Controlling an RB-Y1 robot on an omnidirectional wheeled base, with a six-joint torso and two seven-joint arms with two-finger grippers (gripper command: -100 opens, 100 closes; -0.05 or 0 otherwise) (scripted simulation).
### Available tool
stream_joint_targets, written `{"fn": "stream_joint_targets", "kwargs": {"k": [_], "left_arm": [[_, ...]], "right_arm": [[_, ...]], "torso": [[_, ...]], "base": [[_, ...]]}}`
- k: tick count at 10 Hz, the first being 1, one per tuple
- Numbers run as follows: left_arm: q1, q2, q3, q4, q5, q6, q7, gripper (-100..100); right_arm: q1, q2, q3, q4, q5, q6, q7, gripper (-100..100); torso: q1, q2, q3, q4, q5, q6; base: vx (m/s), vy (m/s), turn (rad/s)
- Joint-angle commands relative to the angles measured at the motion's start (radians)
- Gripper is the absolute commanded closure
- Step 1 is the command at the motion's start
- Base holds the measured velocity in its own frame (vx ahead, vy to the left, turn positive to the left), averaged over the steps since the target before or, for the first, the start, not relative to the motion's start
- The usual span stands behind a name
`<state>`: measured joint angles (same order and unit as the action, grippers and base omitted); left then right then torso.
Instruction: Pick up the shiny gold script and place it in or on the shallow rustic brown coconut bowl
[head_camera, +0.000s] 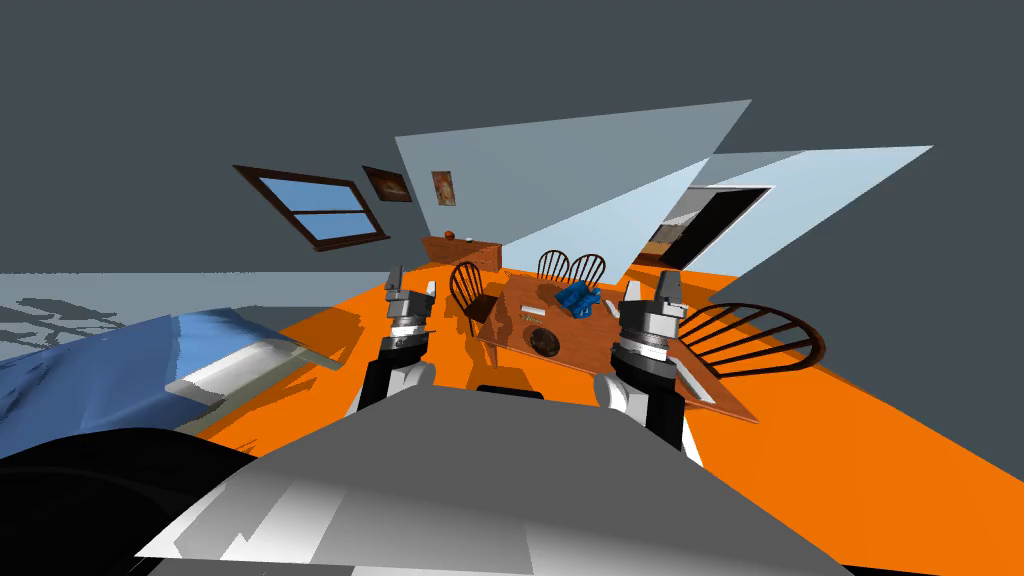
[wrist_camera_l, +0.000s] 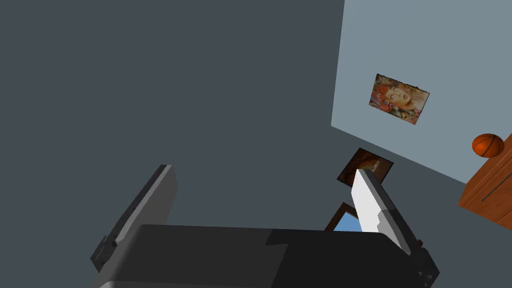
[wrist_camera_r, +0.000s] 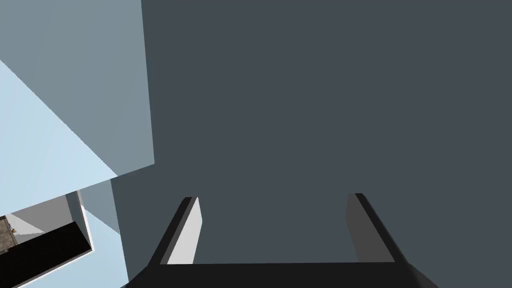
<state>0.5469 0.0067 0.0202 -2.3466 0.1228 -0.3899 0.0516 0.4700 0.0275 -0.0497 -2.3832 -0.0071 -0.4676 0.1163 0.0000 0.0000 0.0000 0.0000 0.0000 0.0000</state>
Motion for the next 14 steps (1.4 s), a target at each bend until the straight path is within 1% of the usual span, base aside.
{"fn": "stream_joint_targets", "kwargs": {"k": [1,4,7,8,11,12,13,14], "left_arm": [[0.000,0.000,0.000,0.000,0.000,0.000,0.000,0],[0.000,0.000,0.000,0.000,0.000,0.000,0.000,0],[0.000,0.000,0.000,0.000,0.000,0.000,0.000,0],[0.000,0.000,0.000,0.000,0.000,0.000,0.000,0],[0.000,0.000,0.000,0.000,0.000,0.000,0.000,0],[0.000,0.000,0.000,0.000,0.000,0.000,0.000,0],[0.000,0.000,0.000,0.000,0.000,0.000,0.000,0],[0.000,0.000,0.000,0.000,0.000,0.000,0.000,0]], "right_arm": [[0.006,-0.037,-0.004,0.007,0.005,0.006,0.004,-100],[0.029,-0.128,-0.022,0.040,0.024,0.027,0.018,-100],[0.062,-0.217,-0.051,0.104,0.058,0.059,0.039,-100],[0.062,-0.226,-0.051,0.104,0.058,0.059,0.039,-100],[0.095,-0.321,-0.080,0.195,0.104,0.094,0.063,-100],[0.095,-0.325,-0.080,0.203,0.104,0.094,0.063,-100],[0.106,-0.359,-0.088,0.244,0.123,0.105,0.071,-100],[0.116,-0.387,-0.094,0.268,0.143,0.115,0.079,-100]], "torso": [[0.000,0.000,0.000,0.000,0.000,0.000],[0.004,0.000,0.000,0.000,0.001,0.000],[0.006,0.000,0.000,0.000,0.001,0.000],[0.006,-0.001,-0.001,0.000,0.001,0.000],[0.005,0.000,0.000,0.000,0.001,-0.001],[0.007,0.000,0.000,0.000,0.002,0.000],[0.005,0.000,0.000,0.000,0.001,0.000],[0.005,0.000,0.000,0.000,0.001,0.000]], "base": [[-0.002,0.023,0.040],[-0.003,0.065,0.066],[0.012,0.094,0.132],[0.018,0.072,0.047],[0.003,0.089,0.222],[0.006,0.083,0.078],[0.013,0.075,0.220],[0.021,0.079,0.325]]}}
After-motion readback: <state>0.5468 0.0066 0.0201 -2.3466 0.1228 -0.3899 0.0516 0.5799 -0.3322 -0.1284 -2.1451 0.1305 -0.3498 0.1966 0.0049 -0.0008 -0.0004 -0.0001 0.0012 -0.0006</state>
